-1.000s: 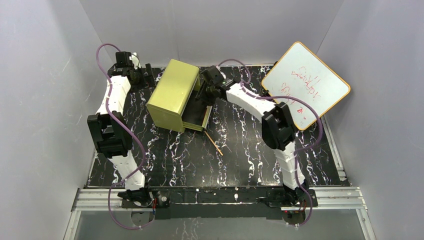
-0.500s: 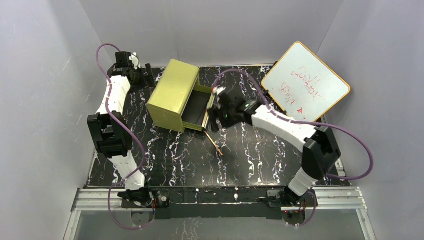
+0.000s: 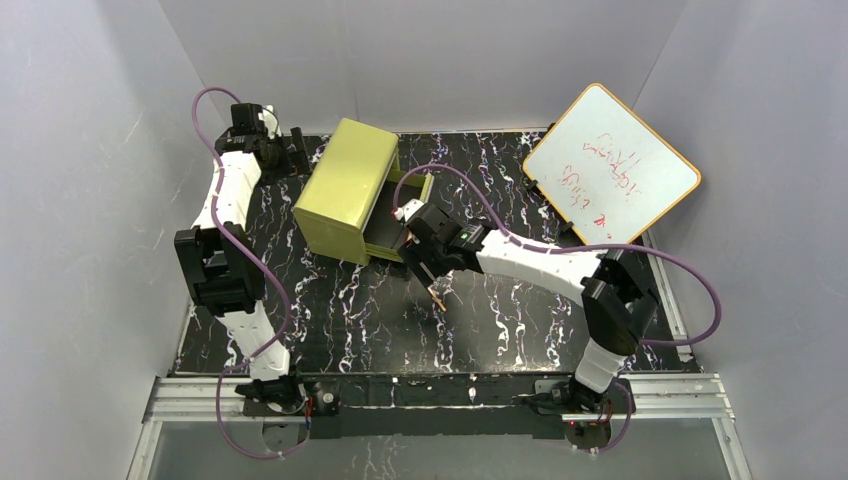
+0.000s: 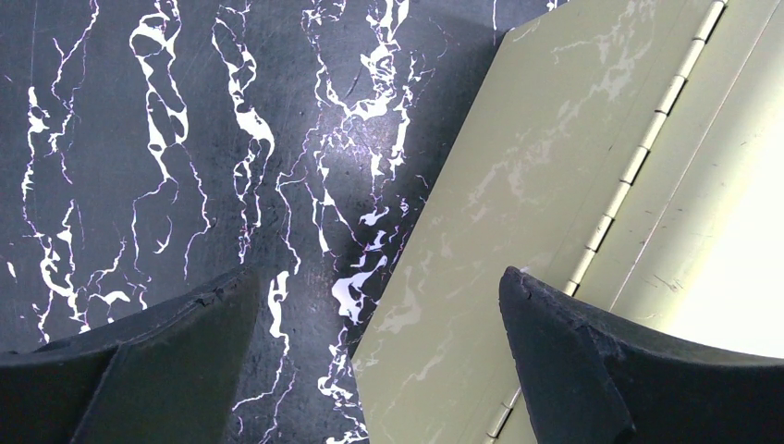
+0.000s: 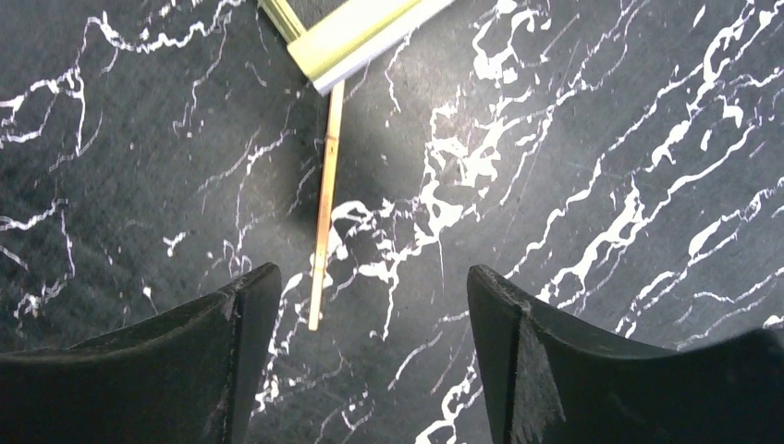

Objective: Organize the makeup

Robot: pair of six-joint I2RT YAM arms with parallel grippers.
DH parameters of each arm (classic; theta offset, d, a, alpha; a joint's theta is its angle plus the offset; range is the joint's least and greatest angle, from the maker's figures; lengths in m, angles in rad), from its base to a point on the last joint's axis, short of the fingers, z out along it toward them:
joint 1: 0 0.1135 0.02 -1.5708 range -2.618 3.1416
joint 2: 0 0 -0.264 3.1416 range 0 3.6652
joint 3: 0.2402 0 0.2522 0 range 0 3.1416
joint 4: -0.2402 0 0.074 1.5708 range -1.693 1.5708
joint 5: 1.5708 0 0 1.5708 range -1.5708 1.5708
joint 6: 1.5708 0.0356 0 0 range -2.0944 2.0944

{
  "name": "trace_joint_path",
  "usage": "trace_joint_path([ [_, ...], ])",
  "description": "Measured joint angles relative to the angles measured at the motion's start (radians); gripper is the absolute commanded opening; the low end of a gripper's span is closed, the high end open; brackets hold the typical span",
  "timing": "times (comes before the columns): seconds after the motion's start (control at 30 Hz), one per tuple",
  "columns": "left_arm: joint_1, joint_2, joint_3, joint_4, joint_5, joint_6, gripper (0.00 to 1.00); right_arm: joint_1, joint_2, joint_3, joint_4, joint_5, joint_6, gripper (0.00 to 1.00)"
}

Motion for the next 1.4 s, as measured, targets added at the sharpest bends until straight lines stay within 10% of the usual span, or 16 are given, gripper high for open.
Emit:
trace_joint_path([
  [0.77,0.001,0.0,0.0,0.0,-0.004,0.001,0.99,0.035,0.193,-0.05,0.147,-0.045,0.027,0.45],
  [0.97,0.002,0.0,0.0,0.0,-0.004,0.002,0.99,0.05,0.203,-0.05,0.172,-0.043,0.035,0.01],
  [1.4,0.002,0.0,0.0,0.0,-0.004,0.004,0.99,0.083,0.203,-0.03,0.078,0.035,0.073,0.01],
])
